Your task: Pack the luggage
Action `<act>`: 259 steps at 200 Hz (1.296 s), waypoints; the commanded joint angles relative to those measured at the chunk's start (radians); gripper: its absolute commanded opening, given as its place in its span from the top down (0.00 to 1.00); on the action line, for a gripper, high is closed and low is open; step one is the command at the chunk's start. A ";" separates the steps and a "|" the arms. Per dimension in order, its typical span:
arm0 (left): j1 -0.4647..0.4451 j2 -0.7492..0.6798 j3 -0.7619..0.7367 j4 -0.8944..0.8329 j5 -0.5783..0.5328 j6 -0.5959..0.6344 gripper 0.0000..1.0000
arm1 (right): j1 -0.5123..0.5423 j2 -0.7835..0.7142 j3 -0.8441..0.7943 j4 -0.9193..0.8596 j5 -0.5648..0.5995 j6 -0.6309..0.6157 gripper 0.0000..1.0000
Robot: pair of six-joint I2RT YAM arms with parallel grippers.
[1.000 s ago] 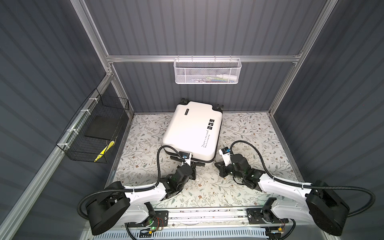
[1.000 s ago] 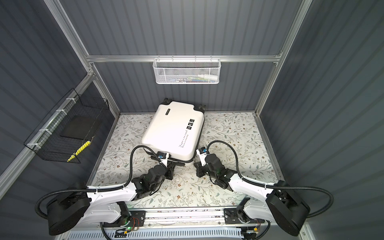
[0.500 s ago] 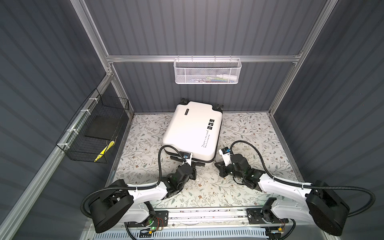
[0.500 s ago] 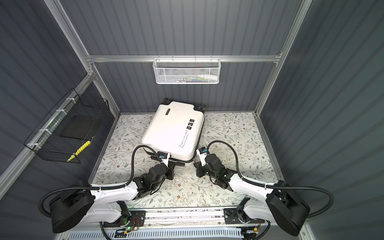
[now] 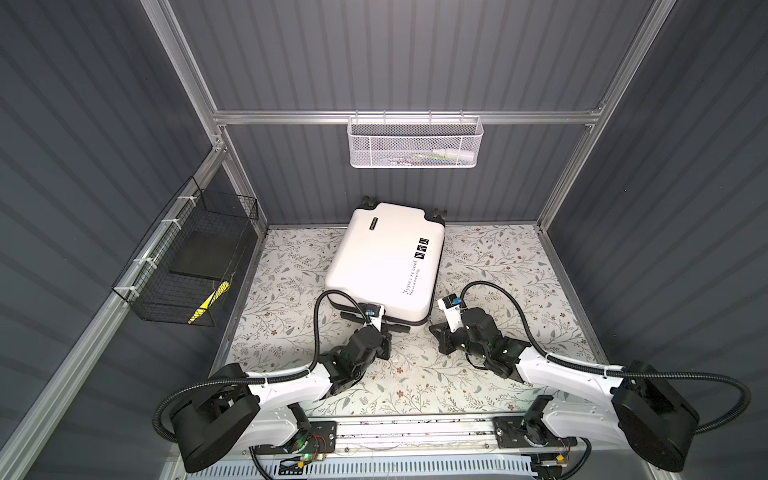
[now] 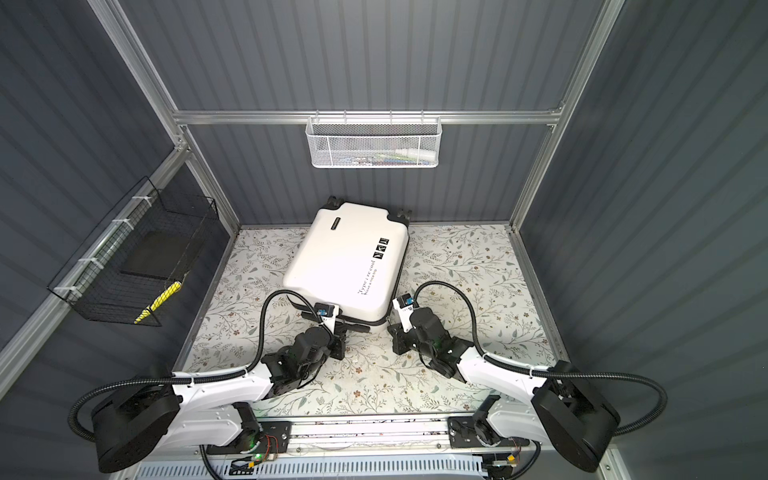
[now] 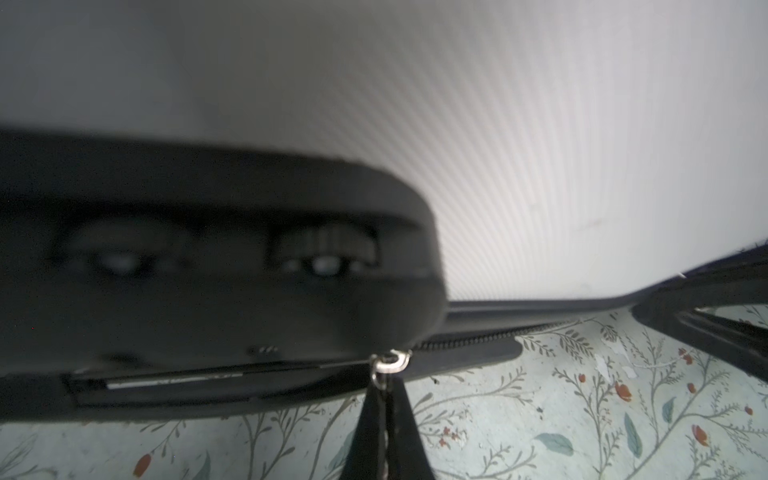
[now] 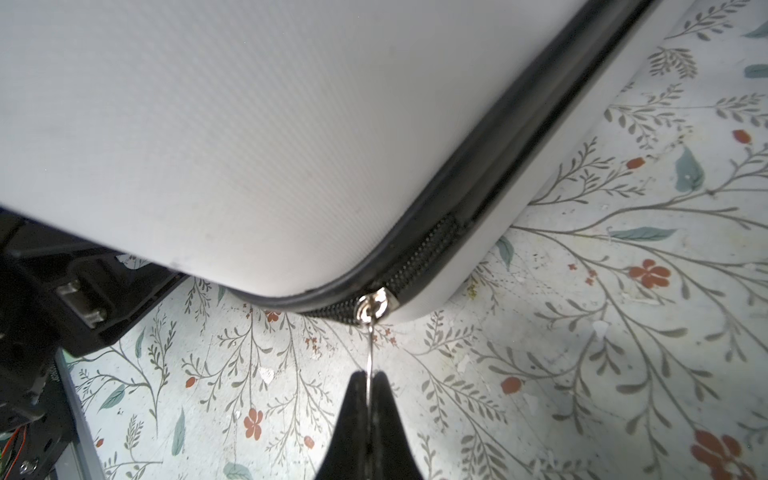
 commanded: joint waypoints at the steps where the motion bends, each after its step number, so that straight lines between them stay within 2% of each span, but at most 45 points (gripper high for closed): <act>1: 0.008 -0.042 0.020 -0.020 0.013 0.034 1.00 | 0.005 -0.006 0.001 -0.005 -0.011 -0.008 1.00; 42: 0.007 -0.077 0.028 -0.050 0.056 0.061 1.00 | 0.006 -0.001 0.008 -0.005 -0.029 -0.007 1.00; 96: -0.019 -0.025 0.098 -0.076 0.197 0.097 1.00 | 0.009 0.004 0.025 -0.005 -0.047 -0.006 1.00; 221: -0.156 0.095 0.215 -0.056 0.294 0.133 1.00 | 0.023 0.035 0.048 -0.003 -0.052 -0.003 1.00; 259: -0.165 0.086 0.218 -0.074 0.291 0.142 1.00 | 0.020 0.008 0.034 -0.016 -0.027 -0.012 1.00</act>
